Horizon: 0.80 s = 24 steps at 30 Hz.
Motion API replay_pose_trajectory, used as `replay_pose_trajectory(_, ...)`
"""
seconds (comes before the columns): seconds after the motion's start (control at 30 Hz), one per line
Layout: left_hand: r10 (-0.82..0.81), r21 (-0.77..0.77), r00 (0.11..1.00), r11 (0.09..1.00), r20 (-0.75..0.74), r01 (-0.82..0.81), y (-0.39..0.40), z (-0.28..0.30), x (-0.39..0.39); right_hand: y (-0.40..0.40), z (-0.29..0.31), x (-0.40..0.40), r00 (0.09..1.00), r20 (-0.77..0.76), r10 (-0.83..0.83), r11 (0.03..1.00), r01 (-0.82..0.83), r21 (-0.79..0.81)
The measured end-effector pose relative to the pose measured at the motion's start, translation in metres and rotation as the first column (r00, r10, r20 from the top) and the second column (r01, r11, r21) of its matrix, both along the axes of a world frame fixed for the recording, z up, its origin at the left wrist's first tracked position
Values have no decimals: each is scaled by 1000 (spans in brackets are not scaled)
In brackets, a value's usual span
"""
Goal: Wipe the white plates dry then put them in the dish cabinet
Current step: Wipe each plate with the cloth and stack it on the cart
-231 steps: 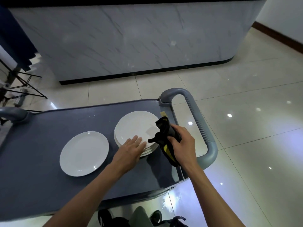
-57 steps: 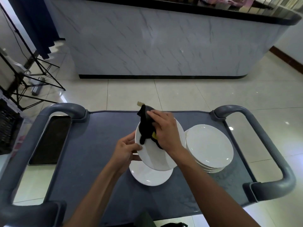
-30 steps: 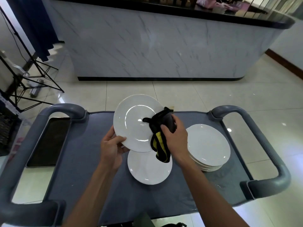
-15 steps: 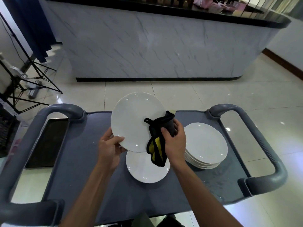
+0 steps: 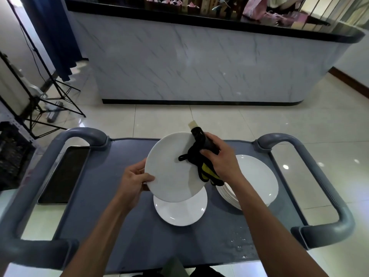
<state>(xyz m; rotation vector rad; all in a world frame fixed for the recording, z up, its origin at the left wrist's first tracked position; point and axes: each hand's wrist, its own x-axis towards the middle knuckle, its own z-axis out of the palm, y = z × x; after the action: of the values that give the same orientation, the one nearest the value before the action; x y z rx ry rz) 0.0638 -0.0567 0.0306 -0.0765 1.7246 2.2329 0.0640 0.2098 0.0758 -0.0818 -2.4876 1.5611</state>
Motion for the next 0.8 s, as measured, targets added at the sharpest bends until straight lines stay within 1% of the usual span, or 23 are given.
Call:
replay_pose_trajectory(0.1, -5, -18, 1000, 1000, -27, 5, 6, 3, 0, 14, 5, -2, 998, 32, 46, 999, -47, 26)
replay_pose_trajectory(0.23, -20, -86, 998, 996, -67, 14, 13, 10, 2, 23, 7, 1, 999, 45, 25, 996, -29, 88)
replay_pose_trajectory(0.4, -26, -151, 996, 989, -84, 13, 24, 19, -2, 27, 6, 7, 1000, 18, -15, 998, 14, 60)
replay_pose_trajectory(0.47, 13, -167, 997, 986, -80, -26, 32, 18, -2, 29, 7, 11, 999, -28, -30, 998, 31, 53)
replay_pose_trajectory(0.6, 117, -169, 990, 977, -73, -128, 50, 10, 0, 33, 4, 15, 985, -171, -18, 997, 30, 69)
replay_pose_trajectory(0.73, 221, -67, 974, 972, -46, -224, 65, 5, 6, 38, 1, 18, 960, -281, -12, 989, 53, 140)
replay_pose_trajectory(0.8, 241, -53, 969, 968, -54, -244, 69, 4, 9, 42, 0, 21, 943, -334, -11, 985, 68, 161)
